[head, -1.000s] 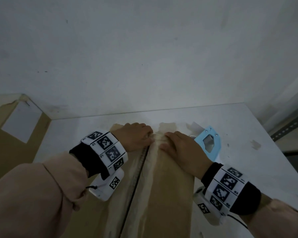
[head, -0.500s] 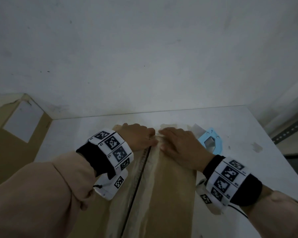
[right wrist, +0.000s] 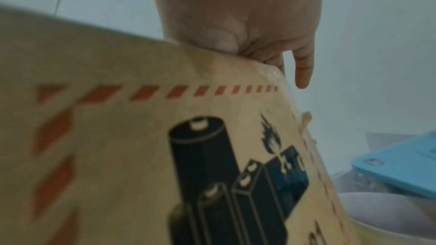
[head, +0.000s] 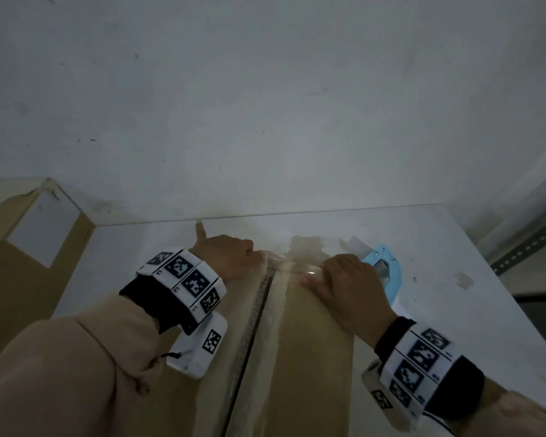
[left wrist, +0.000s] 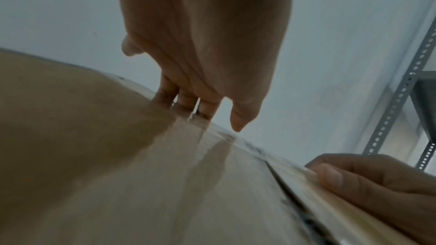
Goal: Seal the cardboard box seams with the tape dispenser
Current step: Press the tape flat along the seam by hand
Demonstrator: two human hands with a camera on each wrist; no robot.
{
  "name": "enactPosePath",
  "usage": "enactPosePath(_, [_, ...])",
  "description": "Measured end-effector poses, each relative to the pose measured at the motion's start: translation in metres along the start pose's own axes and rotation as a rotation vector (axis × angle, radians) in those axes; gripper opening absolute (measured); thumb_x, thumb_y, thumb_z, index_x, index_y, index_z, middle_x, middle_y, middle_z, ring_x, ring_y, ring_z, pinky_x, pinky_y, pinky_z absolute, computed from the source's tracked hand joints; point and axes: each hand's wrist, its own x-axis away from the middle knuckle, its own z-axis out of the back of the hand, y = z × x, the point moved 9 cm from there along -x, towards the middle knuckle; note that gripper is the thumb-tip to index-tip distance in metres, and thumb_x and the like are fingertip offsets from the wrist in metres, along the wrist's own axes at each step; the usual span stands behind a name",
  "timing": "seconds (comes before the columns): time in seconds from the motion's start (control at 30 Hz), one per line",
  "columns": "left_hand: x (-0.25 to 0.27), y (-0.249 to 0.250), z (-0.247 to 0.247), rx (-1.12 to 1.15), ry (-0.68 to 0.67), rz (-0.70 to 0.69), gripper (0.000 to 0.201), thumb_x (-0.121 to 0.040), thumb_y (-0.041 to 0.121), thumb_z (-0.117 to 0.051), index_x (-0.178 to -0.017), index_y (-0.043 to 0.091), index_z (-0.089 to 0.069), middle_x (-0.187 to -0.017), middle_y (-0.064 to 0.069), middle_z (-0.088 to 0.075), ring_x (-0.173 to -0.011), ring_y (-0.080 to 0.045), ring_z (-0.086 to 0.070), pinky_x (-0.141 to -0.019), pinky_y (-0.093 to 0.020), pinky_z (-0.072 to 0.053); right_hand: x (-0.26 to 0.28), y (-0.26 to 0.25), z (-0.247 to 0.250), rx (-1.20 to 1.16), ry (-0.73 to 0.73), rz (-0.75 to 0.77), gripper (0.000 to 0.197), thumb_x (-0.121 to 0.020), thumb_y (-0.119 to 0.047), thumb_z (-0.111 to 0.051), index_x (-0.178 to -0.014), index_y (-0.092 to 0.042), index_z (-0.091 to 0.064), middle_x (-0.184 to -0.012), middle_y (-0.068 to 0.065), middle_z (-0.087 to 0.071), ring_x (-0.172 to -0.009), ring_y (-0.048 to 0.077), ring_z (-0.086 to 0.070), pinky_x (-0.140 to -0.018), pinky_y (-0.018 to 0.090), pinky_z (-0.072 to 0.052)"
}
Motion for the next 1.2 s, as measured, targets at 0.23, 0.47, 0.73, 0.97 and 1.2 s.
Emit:
enactPosePath(0.23, [-0.003,-0.005,-0.001,-0.048,-0.015,0.052,0.055,-0.095,0.054,-0.010,-0.100,0.020,-0.053,-0.104,-0.003,-0.065,-0.107,-0.020,-0.055,-0.106,-0.062,0.020,-0.007,0.005,0.002,-0.013,-0.043,-0.070,0.093,-0.080,-0.073,0.005,-0.066,-0.007,-0.059,-0.073,0.008,-0.063,-0.072,0.027,-0.060,-0.065,0.040,-0.047])
enactPosePath(0.47, [0.016,-0.044,0.015,0.096,0.128,0.062,0.061,-0.095,0.046,-0.031,-0.148,0.022,-0.012,-0.158,0.001,-0.005,-0.146,-0.016,0.000,-0.118,-0.049,-0.001,0.020,0.024,0.021,-0.121,0.189,-0.132,0.063,-0.074,-0.054,-0.064,-0.104,0.001,-0.059,-0.105,0.020,-0.057,-0.096,0.038,-0.056,-0.083,0.050,-0.049])
enactPosePath(0.73, [0.018,-0.079,-0.005,0.364,0.064,0.145,0.040,-0.096,0.033,-0.040,-0.126,0.008,-0.044,-0.126,-0.012,-0.053,-0.102,-0.021,-0.050,-0.079,-0.026,-0.040,0.018,0.014,0.009,-0.213,0.118,-0.134,0.047,-0.089,-0.041,-0.051,-0.114,-0.002,-0.051,-0.112,0.014,-0.056,-0.104,0.028,-0.053,-0.089,0.032,-0.041])
enactPosePath(0.97, [0.010,-0.074,-0.001,0.355,0.029,0.085,0.033,-0.096,0.031,-0.039,-0.119,0.011,-0.049,-0.120,-0.009,-0.055,-0.108,-0.024,-0.053,-0.084,-0.029,-0.040,0.011,0.017,0.003,-0.261,0.013,-0.092,0.045,-0.093,-0.043,-0.044,-0.123,-0.010,-0.047,-0.120,0.007,-0.055,-0.108,0.021,-0.053,-0.090,0.028,-0.040])
enactPosePath(1.2, [0.002,-0.062,0.008,0.238,0.037,0.016,0.034,-0.096,0.035,-0.036,-0.106,0.012,-0.059,-0.110,-0.007,-0.062,-0.094,-0.020,-0.055,-0.071,-0.022,-0.038,0.002,0.013,-0.003,-0.264,-0.079,0.038,0.051,-0.095,-0.041,-0.039,-0.139,-0.015,-0.032,-0.131,0.005,-0.051,-0.117,0.019,-0.049,-0.097,0.028,-0.037])
